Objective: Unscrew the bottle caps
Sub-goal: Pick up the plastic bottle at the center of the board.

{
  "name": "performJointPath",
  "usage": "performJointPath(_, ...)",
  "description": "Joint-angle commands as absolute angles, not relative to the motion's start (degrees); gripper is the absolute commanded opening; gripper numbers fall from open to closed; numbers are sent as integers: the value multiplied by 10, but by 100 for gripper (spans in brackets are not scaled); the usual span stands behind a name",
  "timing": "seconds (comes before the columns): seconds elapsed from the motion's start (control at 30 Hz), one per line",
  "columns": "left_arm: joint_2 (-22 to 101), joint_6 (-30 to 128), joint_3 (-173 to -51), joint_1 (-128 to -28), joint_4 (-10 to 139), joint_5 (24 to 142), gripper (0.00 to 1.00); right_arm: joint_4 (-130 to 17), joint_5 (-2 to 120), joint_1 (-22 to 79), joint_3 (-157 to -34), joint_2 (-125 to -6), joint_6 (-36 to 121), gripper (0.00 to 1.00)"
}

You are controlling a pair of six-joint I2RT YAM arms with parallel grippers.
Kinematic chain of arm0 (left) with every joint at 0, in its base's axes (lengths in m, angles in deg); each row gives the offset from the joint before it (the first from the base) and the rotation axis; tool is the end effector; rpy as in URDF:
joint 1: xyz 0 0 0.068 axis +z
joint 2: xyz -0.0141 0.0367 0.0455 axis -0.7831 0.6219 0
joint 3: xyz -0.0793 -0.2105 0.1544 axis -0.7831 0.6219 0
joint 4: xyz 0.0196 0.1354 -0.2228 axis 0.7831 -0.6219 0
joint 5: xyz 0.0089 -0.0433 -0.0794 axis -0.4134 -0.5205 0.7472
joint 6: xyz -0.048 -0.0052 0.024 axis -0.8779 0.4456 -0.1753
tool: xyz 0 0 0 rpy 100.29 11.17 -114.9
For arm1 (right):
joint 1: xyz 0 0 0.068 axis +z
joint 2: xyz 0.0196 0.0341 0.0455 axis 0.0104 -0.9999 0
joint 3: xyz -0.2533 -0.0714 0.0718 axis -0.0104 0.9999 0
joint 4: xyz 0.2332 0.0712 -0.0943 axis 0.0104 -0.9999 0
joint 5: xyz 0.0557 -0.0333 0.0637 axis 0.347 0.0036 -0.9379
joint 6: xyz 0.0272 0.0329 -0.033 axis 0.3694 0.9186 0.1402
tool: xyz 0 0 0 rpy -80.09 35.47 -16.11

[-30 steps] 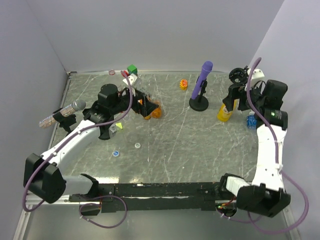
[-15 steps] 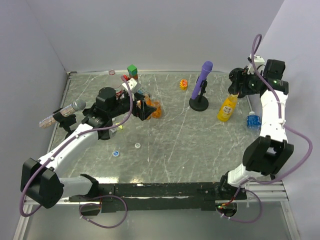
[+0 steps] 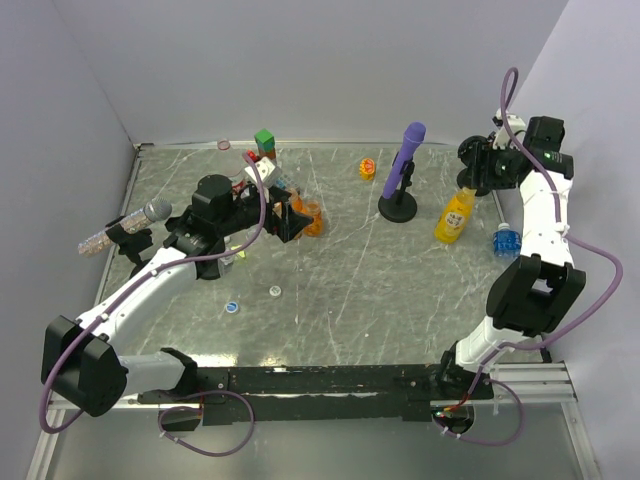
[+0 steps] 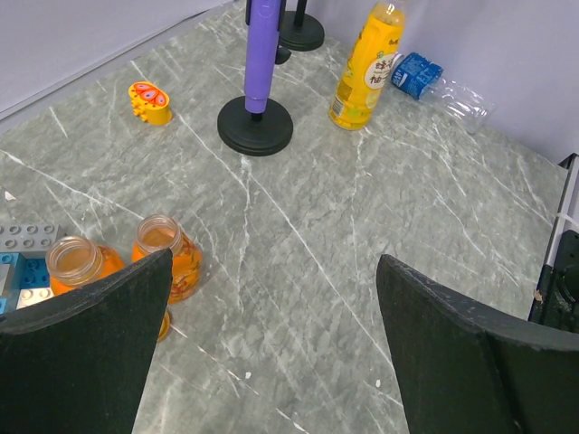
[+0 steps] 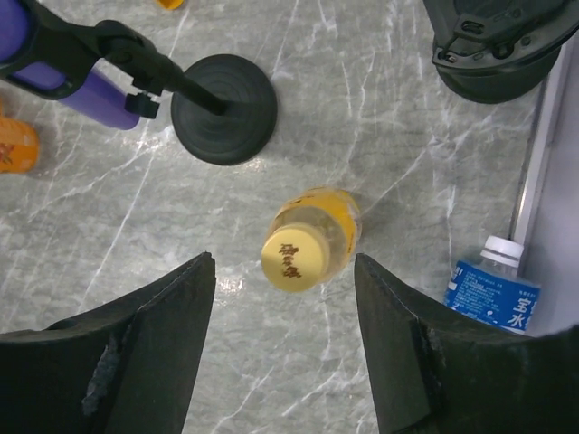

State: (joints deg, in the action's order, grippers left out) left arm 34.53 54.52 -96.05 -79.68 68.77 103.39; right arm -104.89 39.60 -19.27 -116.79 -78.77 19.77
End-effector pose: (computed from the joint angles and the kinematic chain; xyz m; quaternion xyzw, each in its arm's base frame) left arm 0.2454 -0.1506 0.3450 0.2986 0.6872 -0.3661 0.5518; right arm 0.3425 -0.0989 0.3696 -0.0612 0.9061 0.0977 0.4071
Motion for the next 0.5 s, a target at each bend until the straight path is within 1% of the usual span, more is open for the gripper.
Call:
performJointPath(0.0,346,551,-964,-795,709,1051,96,-1058,416,-191,-1196,-805,198,69)
performJointPath(0.1,349,551,-964,-796,708,1052,97,-1058,422,-184,-1195,-811,193,69)
performJointPath(0.2,349,550,-964,-796,710,1053,97,-1060,431,-175,-1192,-813,189,65)
performJointPath(0.33,351,550,-964,-796,709,1055,96,-1058,449,-168,-1185,-813,186,57)
performJointPath(0.47,352,550,-964,-796,709,1056,96,-1057,454,-165,-1181,-813,183,54)
